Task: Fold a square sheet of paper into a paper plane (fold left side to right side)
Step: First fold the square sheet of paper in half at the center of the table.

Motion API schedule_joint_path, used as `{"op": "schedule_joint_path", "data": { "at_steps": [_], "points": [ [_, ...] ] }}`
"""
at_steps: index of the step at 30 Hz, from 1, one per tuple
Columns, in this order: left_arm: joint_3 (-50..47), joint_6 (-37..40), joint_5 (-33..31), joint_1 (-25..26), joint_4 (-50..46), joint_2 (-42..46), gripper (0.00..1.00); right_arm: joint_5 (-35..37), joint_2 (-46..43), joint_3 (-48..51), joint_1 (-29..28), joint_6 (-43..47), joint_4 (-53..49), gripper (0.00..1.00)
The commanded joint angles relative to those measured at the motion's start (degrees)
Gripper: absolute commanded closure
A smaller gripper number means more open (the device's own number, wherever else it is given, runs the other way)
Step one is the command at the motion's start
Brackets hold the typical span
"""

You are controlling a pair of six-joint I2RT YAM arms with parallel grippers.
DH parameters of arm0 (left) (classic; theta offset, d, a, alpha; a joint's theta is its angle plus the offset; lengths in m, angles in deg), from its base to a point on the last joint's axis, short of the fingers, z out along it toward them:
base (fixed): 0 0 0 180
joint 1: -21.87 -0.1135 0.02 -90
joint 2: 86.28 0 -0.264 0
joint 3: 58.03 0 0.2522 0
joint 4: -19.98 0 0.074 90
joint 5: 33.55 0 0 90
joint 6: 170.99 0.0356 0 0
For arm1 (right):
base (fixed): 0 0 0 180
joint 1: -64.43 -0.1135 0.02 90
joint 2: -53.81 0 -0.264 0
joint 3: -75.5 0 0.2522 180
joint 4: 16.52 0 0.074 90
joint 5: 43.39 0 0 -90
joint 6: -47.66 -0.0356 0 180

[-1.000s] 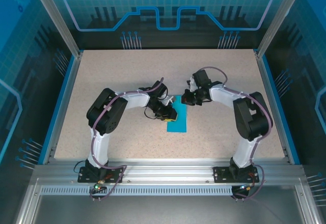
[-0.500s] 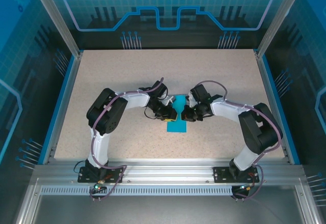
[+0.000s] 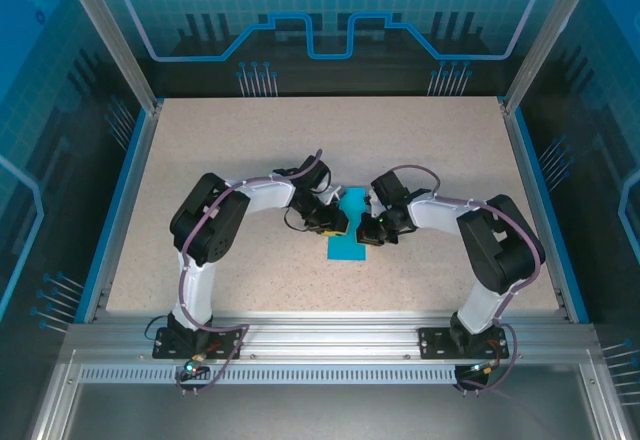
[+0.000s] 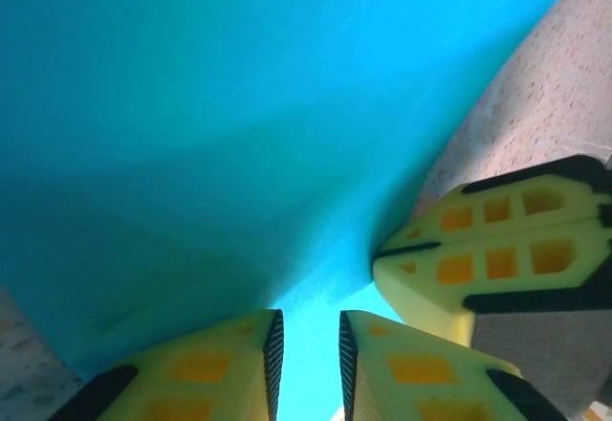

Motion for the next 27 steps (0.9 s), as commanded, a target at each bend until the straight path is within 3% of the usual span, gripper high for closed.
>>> {"op": "schedule_joint_path", "data": {
  "at_steps": [1, 27],
  "points": [
    [2.19, 1.04, -2.57, -0.48, 0.25, 0.95, 0.76, 4.22, 2.35, 1.05, -0.6, 1.2, -5.71, 1.0],
    [-2.0, 2.1, -3.11, -2.02, 11.26, -2.97, 0.78, 5.78, 3.81, 1.04, -0.16, 2.61, -7.05, 1.0]
  ]
}}
